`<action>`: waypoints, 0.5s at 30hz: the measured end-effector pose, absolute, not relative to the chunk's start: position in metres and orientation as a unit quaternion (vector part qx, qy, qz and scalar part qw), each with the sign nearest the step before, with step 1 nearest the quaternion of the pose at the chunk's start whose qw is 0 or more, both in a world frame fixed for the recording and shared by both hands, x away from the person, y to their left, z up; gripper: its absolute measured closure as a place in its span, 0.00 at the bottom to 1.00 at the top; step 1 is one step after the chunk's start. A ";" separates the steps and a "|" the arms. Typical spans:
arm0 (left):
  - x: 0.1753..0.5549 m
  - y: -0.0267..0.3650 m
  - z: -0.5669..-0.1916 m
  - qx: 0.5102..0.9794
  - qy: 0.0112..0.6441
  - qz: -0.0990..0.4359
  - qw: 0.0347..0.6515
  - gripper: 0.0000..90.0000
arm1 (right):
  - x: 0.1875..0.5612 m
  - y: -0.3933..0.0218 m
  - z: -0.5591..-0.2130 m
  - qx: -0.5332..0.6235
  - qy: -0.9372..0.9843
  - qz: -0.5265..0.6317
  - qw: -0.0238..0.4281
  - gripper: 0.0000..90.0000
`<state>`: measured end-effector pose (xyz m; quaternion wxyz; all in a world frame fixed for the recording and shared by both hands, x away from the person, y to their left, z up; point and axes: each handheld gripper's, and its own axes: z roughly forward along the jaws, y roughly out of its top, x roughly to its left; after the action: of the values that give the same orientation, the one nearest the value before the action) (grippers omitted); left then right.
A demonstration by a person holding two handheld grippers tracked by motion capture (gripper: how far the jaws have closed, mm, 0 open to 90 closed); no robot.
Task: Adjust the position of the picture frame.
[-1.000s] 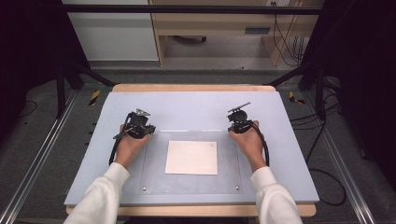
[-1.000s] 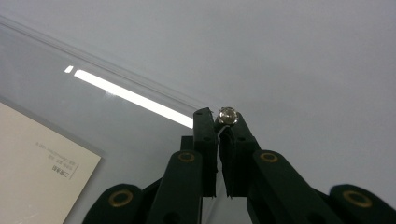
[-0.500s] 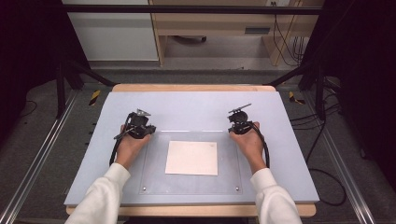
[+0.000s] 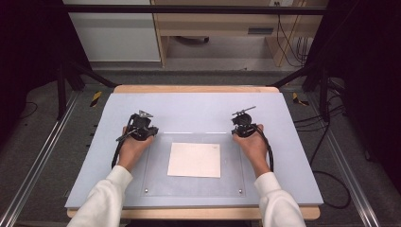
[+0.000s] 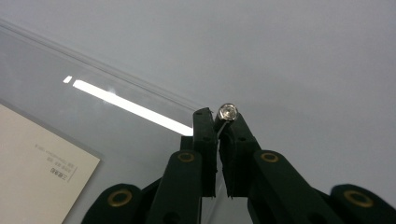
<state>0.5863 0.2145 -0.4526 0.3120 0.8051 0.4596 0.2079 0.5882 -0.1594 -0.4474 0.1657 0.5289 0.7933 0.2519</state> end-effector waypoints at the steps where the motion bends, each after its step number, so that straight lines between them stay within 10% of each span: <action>1: 0.586 0.214 -0.453 0.805 0.459 0.210 0.312 0.94 | 0.588 -0.160 -0.448 0.528 0.793 0.255 0.166 0.94; 15: 0.562 0.220 -0.439 0.763 0.448 0.291 0.365 0.35 | 0.558 -0.178 -0.441 0.478 0.763 0.355 0.252 0.45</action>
<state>0.5624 0.2195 -0.4388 0.3651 0.7626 0.4476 0.2914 0.5582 -0.1776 -0.4410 0.2521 0.4777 0.7629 0.3554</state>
